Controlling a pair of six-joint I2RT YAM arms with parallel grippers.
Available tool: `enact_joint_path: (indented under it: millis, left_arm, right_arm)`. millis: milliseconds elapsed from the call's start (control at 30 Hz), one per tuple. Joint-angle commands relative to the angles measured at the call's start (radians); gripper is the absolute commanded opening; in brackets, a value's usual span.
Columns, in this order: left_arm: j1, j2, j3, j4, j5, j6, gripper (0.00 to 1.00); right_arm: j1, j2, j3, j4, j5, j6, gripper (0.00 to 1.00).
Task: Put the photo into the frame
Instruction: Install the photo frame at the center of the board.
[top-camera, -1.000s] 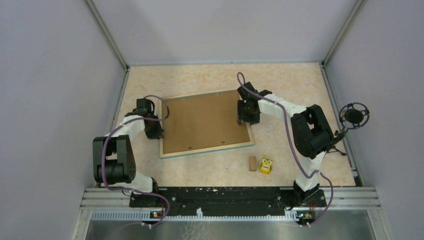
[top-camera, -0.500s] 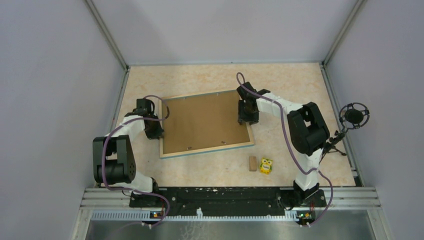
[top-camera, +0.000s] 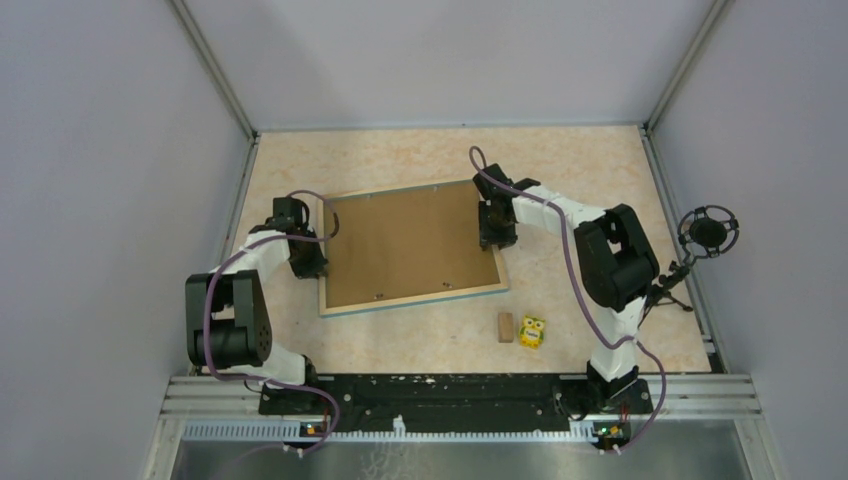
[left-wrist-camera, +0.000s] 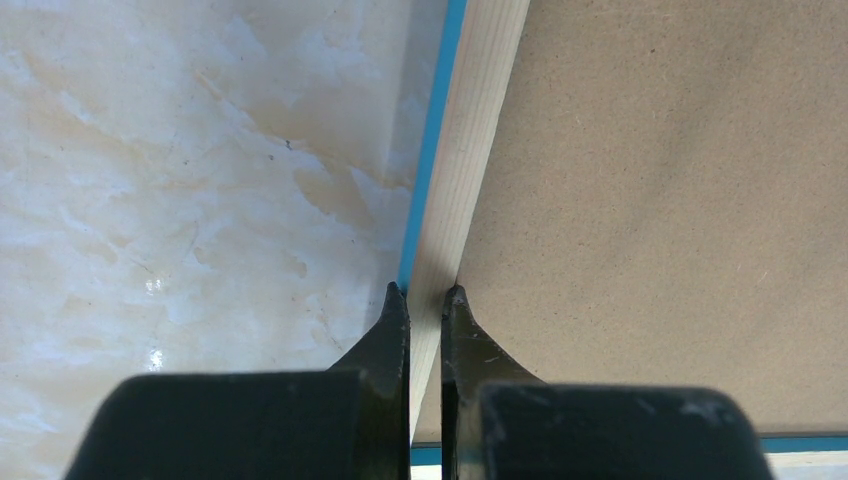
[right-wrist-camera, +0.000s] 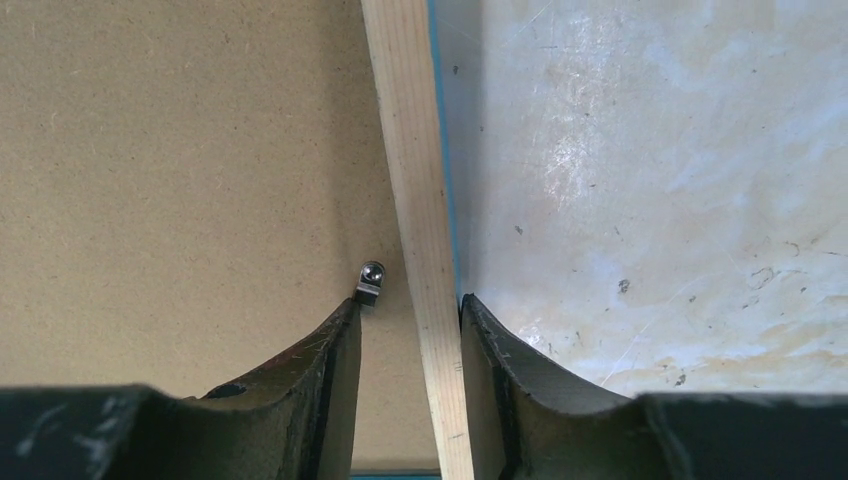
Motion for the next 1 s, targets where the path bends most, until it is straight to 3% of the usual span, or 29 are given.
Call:
enact_joint_path:
  millis: [0, 200, 733, 900, 967]
  left_arm:
    - [0.007, -0.004, -0.013, 0.017, 0.007, -0.060, 0.00]
    - [0.007, -0.002, -0.013, 0.017, 0.010, -0.057, 0.00]
    - [0.007, 0.009, -0.007, 0.015, 0.013, -0.054, 0.00]
    - [0.007, 0.016, -0.003, 0.013, 0.014, -0.055, 0.00]
    - [0.007, 0.016, -0.004, 0.012, 0.013, -0.055, 0.00]
  right_arm:
    - [-0.005, 0.035, 0.011, 0.011, 0.080, -0.087, 0.16]
    - [-0.005, 0.041, 0.016, 0.045, 0.137, -0.178, 0.00]
    - [0.002, -0.050, -0.059, 0.158, 0.128, -0.316, 0.00]
    - [0.002, -0.061, -0.060, 0.162, 0.094, -0.289, 0.21]
    - [0.002, -0.048, -0.049, 0.154, 0.093, -0.281, 0.23]
